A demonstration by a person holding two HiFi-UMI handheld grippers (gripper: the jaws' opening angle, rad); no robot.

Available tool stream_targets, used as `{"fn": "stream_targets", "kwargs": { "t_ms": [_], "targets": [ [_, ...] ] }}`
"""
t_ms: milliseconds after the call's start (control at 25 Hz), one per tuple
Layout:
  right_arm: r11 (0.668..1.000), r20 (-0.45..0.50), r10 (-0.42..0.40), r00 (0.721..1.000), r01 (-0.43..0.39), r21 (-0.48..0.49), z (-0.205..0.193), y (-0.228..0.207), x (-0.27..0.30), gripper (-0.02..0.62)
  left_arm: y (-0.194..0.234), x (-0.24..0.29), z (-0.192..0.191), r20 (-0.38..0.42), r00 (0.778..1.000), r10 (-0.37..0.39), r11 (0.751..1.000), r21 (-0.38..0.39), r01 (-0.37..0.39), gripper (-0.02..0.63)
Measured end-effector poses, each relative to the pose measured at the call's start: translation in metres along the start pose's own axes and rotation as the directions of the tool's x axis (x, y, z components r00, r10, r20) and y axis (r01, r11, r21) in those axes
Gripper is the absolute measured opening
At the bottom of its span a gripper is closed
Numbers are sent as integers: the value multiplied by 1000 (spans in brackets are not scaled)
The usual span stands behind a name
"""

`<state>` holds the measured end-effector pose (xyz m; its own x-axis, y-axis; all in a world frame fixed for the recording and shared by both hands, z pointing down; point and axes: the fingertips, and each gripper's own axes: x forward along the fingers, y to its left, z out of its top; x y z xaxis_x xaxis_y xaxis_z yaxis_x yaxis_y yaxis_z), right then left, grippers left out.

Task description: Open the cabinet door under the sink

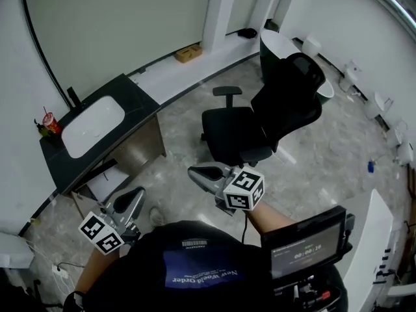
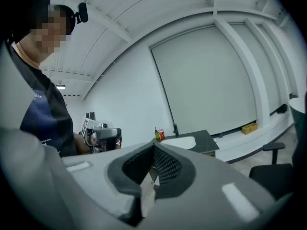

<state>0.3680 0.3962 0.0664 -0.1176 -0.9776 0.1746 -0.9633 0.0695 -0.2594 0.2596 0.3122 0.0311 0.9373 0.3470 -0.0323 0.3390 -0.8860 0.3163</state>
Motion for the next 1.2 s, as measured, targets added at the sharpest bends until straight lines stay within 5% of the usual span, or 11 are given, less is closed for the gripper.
{"fn": "stream_targets", "kwargs": {
  "t_ms": [600, 1200],
  "targets": [
    [981, -25, 182, 983, -183, -63, 100, -53, 291, 2, 255, -75, 100, 154, 976, 156, 987, 11, -160, 0],
    [900, -82, 432, 898, -435, -24, 116, -102, 416, 2, 352, -93, 123, 205, 887, 415, 909, -45, -415, 0]
  ]
}}
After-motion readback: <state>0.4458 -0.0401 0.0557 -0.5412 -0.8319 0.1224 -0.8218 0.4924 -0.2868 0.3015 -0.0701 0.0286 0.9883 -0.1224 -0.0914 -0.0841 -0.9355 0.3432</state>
